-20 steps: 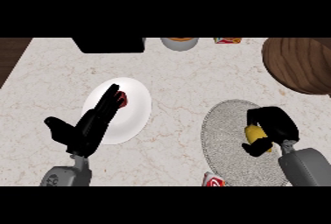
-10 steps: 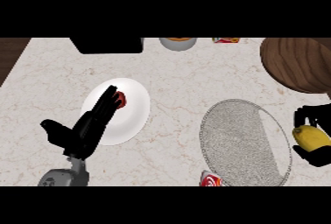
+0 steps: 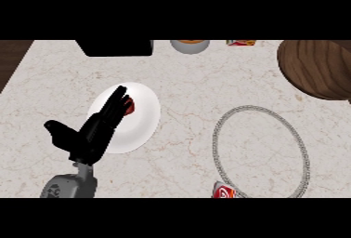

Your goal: Pick the lemon from the placemat and place it in the bowl

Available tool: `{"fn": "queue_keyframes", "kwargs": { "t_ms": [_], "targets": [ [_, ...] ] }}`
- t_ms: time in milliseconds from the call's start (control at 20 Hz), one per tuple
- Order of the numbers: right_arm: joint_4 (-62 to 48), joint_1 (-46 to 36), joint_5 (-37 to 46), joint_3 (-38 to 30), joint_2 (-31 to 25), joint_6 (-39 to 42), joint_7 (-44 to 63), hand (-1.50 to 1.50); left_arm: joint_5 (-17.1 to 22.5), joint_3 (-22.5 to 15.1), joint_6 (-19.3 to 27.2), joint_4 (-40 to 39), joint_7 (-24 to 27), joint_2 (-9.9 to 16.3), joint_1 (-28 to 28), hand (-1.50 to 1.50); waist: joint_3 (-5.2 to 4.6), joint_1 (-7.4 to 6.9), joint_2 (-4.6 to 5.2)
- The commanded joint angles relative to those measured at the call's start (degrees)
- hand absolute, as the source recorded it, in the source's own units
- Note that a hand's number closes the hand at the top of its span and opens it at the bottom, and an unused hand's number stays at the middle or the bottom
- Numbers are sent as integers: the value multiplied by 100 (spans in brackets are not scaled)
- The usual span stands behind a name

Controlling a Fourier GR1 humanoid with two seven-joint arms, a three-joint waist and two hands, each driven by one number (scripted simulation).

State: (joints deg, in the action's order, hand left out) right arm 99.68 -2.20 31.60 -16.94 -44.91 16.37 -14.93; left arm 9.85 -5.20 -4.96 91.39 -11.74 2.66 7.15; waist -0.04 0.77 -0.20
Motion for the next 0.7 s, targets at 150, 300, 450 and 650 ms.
{"fn": "queue_keyframes", "kwargs": {
  "t_ms": [150, 300, 450, 650],
  "targets": [
    [-449, -1087, -533, -520, -217, 711, 408, 150, 83, 187, -230, -312, 210, 94, 19, 0, 1, -105, 23],
    [-1460, -1580, -221, -407, -135, 247, 102, 150, 142, 268, -266, -546, 244, 96, 311, 0, 3, -137, 38],
    [-2182, -2297, -21, -204, -256, 257, 97, 150, -148, -63, -127, -388, 414, -104, -77, 0, 3, -173, 41],
    [-3390, -2987, 339, 149, 191, -316, -61, 150, 60, 73, -184, -37, -101, 38, 175, 0, 6, -238, 59]
  ]
}}
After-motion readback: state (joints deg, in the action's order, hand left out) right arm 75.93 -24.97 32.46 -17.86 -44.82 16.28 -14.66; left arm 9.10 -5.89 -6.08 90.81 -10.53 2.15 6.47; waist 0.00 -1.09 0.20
